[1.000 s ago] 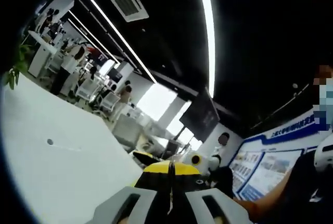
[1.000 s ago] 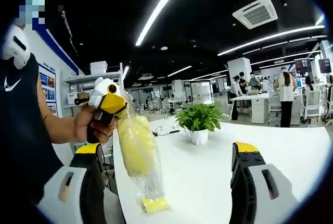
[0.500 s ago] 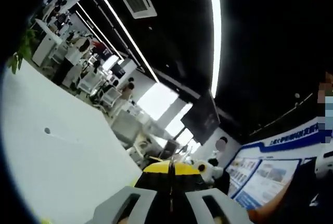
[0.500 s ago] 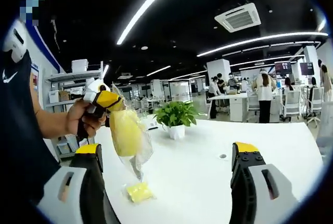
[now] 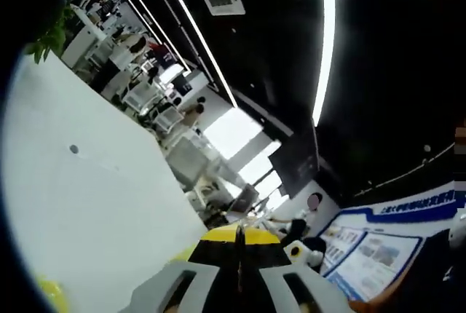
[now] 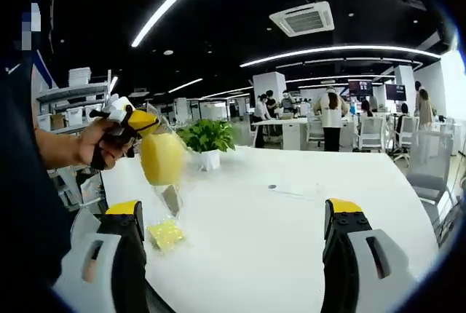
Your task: Compare the silicone blocks by pressing each to a similar depth, holding the contact briefly, and releasing to observe deformation and rebound differences across the visible hardness samples.
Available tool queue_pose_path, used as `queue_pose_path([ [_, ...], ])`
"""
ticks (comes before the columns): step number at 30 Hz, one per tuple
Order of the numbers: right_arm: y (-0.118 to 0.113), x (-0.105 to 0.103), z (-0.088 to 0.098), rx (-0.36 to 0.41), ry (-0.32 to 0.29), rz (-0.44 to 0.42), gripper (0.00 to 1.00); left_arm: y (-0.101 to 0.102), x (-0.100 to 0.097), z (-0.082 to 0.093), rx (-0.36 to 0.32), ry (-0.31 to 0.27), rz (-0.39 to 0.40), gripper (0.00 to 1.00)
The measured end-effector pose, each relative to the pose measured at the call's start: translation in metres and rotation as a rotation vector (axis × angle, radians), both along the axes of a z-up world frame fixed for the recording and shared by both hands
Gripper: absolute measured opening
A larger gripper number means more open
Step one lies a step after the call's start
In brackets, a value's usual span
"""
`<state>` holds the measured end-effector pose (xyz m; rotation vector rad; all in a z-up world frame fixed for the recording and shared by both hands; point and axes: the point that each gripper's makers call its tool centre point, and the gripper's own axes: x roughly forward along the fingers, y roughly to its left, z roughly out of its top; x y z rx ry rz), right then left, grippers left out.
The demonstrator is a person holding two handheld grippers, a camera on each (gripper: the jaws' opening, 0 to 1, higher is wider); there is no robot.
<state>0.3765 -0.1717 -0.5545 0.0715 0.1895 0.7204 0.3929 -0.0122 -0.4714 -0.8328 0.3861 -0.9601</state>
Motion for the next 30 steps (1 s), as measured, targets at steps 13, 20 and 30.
queue_pose_path([
  [13, -0.017, -0.027, -0.041, -0.009, 0.073, -0.055, 0.97, 0.005, 0.009, -0.057, -0.074, 0.163, 0.061, 0.00],
  [20, -0.024, -0.031, -0.046, -0.011, 0.088, -0.075, 0.97, 0.003, 0.006, -0.106, -0.050, 0.248, 0.064, 0.00],
  [30, -0.030, -0.044, -0.061, 0.009, 0.140, -0.084, 0.97, 0.003, 0.001, -0.160, -0.028, 0.349, 0.051, 0.00],
])
